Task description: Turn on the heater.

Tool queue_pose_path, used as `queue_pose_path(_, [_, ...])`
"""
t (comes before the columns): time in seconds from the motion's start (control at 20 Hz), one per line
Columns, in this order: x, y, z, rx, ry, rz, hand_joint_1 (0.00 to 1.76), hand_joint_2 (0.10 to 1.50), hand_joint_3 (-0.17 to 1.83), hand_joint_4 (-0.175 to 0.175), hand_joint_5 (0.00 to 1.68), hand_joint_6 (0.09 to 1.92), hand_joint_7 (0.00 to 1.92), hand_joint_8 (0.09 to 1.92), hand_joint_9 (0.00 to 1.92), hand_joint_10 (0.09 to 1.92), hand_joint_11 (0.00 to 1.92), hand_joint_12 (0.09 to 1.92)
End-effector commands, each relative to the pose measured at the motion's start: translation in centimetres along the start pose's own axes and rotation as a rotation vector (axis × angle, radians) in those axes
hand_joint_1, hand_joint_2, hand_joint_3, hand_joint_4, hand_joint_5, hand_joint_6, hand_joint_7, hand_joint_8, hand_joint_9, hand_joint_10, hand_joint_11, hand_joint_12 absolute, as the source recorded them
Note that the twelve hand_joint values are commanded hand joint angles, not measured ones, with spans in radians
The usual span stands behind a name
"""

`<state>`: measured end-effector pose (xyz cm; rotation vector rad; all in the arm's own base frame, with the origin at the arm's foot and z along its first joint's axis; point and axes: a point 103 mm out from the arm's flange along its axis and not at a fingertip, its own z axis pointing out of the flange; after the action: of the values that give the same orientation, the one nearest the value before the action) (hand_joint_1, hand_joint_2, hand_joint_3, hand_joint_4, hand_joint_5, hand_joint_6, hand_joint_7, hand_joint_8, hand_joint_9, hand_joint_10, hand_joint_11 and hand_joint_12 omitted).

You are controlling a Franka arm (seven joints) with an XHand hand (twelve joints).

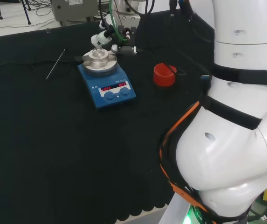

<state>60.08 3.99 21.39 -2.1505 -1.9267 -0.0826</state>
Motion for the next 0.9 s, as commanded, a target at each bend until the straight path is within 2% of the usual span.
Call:
queue_pose_path(0.05, [-0.8,-3.6,-2.1,-0.026,-0.002,-0.002,0.63,0.97,-0.17,-0.008,0.40,0.21,0.33,0.64,0.51,0.65,0.19,1.36])
queue_pose_path(0.35, [-0.6,-6.3,-2.6,0.006,-0.018,-0.017,0.63,0.97,-0.17,-0.007,0.40,0.20,0.34,0.64,0.50,0.65,0.18,1.36])
queue_pose_path(0.55, [-0.3,-8.5,-2.8,0.062,-0.051,-0.025,0.72,1.01,-0.17,-0.006,0.39,0.18,0.35,0.64,0.50,0.66,0.17,1.36])
queue_pose_path(0.75, [-0.4,-10.6,-2.1,0.108,-0.074,-0.025,0.91,1.08,-0.17,-0.019,0.50,0.17,0.67,0.64,0.69,0.60,0.28,1.33])
queue_pose_path(0.9, [-0.6,-12.4,-1.4,0.136,-0.080,-0.016,0.97,1.12,-0.17,-0.025,0.56,0.18,0.95,0.68,0.86,0.54,0.46,1.29])
